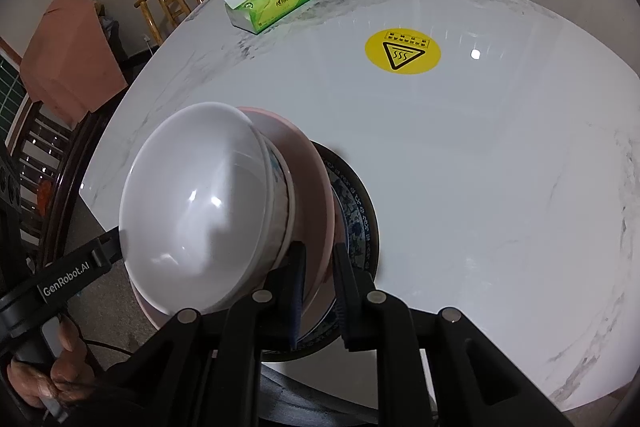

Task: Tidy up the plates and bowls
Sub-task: 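Lower the nested bowls onto the plate stack and open both grippers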

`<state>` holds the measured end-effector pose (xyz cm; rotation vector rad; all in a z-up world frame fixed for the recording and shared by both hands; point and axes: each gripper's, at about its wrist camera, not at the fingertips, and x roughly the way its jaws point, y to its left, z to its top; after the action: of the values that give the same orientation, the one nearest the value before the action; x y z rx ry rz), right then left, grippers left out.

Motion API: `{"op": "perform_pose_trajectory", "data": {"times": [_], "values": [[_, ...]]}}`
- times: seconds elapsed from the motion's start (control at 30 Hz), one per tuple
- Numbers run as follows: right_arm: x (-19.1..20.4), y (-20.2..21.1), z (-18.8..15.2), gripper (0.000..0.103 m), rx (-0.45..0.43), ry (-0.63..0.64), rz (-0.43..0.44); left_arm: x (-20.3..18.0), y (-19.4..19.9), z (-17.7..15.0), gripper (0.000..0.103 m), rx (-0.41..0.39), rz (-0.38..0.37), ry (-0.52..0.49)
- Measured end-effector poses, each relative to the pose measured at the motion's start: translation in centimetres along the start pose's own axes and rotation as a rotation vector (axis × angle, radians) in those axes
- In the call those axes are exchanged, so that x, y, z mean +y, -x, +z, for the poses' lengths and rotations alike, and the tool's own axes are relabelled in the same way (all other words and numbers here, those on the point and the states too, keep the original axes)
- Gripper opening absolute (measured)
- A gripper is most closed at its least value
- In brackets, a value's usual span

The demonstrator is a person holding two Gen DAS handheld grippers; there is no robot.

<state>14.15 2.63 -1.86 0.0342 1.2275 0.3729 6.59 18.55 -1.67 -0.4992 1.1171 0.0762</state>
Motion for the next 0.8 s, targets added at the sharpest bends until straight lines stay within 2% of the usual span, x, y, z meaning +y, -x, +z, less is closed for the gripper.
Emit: {"op": "perform_pose_trajectory", "data": {"times": [0.2,0.27,0.57,0.8], "values": [[-0.1,0.2,-0.3,0.029,-0.021,0.015,-0.044,0.1,0.2,-0.2,0.017,-0.014,0.024,-0.01],[-0.4,0.3,-0.4,0.037,-0.025,0.01,-0.053,0.1,0.4,-0.3,0.019,-0.019,0.024,-0.013],[-1.7,1.6,-1.2,0.064,-0.08,-0.017,-0.04,0.5,1.7,-1.2,0.032,-0.059,0.016,-0.022],[-2.1,3.4,-2.8,0.075,-0.155,-0.008,-0.046,0.5,3.6,-2.6,0.038,-0.111,0.035,-0.031]]}}
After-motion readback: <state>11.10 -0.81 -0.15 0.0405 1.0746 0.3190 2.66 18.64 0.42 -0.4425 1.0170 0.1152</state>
